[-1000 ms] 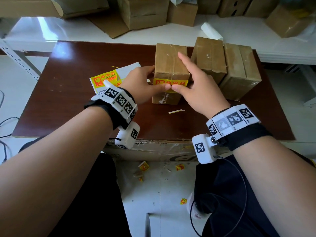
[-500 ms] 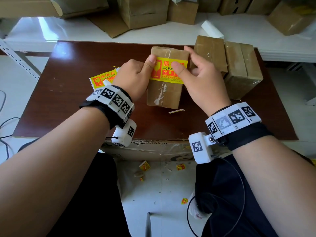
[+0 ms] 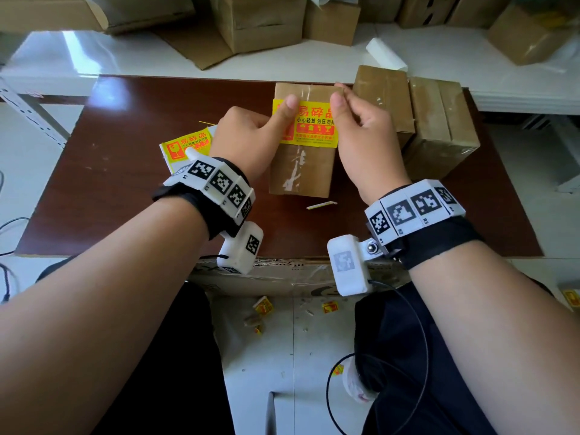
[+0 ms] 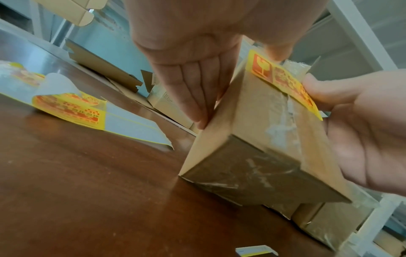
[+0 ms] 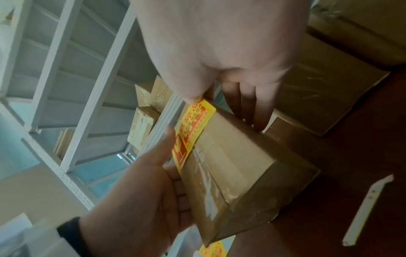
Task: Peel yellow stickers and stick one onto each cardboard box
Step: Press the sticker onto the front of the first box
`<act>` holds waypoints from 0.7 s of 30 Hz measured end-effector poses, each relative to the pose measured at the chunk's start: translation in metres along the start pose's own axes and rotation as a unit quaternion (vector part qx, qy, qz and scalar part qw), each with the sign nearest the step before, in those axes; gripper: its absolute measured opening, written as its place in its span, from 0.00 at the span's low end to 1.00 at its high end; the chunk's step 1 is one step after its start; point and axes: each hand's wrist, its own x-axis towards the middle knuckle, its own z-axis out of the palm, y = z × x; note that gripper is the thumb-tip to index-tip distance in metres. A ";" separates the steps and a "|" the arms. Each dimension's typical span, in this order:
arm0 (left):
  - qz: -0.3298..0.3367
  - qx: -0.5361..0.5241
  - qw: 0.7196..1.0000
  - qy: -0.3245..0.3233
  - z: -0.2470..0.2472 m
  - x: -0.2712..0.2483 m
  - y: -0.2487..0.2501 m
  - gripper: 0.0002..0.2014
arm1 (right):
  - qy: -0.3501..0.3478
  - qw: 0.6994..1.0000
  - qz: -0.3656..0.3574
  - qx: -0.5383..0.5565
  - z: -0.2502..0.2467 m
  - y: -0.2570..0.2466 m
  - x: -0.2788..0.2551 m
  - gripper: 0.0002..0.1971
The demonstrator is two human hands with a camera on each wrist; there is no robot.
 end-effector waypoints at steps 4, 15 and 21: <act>-0.030 -0.042 0.998 0.019 0.002 0.002 -0.001 0.39 | -0.002 0.999 0.010 0.037 0.005 0.000 0.004 0.25; -0.053 -0.212 0.972 -0.084 -0.002 0.010 -0.008 0.21 | -0.101 0.992 0.054 0.060 -0.005 0.020 0.021 0.35; -0.024 -0.245 0.957 -0.154 -0.014 0.010 -0.007 0.13 | -0.184 0.968 0.096 0.141 -0.014 0.021 0.020 0.36</act>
